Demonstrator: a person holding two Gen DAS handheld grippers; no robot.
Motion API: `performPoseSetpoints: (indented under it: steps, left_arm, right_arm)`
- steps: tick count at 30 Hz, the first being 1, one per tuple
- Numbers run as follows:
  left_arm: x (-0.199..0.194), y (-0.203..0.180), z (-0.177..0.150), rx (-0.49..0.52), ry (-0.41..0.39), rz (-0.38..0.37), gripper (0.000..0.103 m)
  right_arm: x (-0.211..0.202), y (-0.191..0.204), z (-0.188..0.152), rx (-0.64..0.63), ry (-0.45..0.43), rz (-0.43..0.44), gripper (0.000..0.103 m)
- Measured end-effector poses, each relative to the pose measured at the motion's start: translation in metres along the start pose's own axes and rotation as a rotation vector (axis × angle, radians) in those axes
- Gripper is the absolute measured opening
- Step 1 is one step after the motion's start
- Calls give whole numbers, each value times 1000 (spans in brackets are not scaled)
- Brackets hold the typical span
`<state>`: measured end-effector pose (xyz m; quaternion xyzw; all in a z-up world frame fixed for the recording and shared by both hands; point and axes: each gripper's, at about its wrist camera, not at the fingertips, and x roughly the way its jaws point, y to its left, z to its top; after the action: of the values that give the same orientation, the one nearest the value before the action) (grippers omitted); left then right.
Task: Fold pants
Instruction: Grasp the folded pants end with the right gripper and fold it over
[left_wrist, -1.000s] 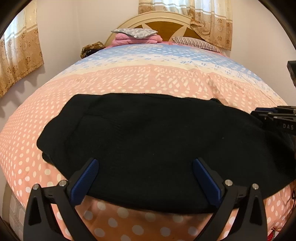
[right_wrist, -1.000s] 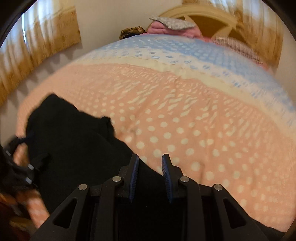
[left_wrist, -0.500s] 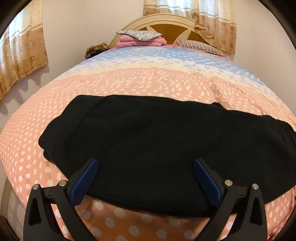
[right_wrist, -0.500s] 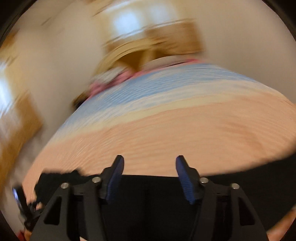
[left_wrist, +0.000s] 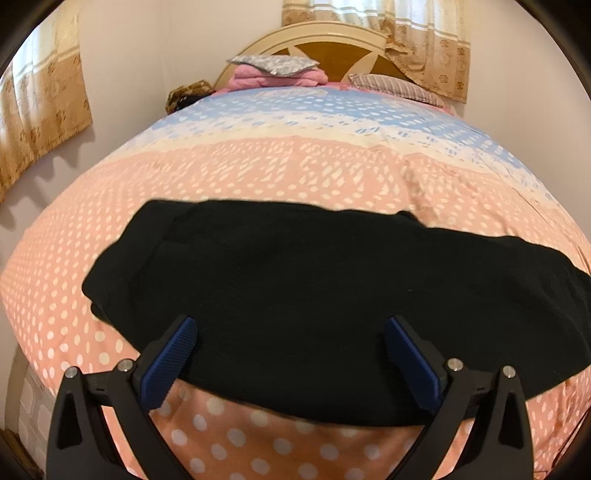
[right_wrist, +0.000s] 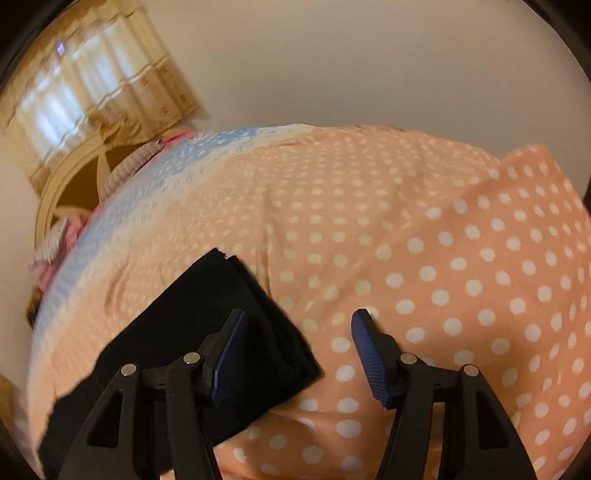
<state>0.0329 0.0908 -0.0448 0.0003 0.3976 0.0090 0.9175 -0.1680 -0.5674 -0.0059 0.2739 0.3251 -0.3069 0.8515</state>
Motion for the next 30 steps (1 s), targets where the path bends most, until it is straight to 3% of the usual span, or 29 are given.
performPoseSetpoints:
  steps: [2,5,9,17,21,23,25,30]
  left_arm:
    - [-3,-5,1,13,-4,-4,103]
    - [-5,-10,1,26,-5,-11,103]
    - [-6,-15,0,44,-7,-13,103]
    - [-6,-6,-1,5,-1,-14,103]
    - [-4,-4,-3,-10,14,-21,103]
    - [-3,-5,-4,-11,15,-22,103]
    - [-3,-6,-4,-7,18,-23,103]
    - [-1,-10,-3,3,20,-25,103]
  right_arm:
    - [4,11,0,-38,7,1,61]
    - [4,19,-8,-75,57,122,61]
    - [11,29,-12,-145,71,92,61]
    - [20,24,-7,-82,66,73,61]
    - [18,11,10,-49,19,65,61]
    - [27,8,18,-45,56,94,61]
    - [44,6,17,-48,150,132,61]
    - [30,16,3,-137,177,195,61]
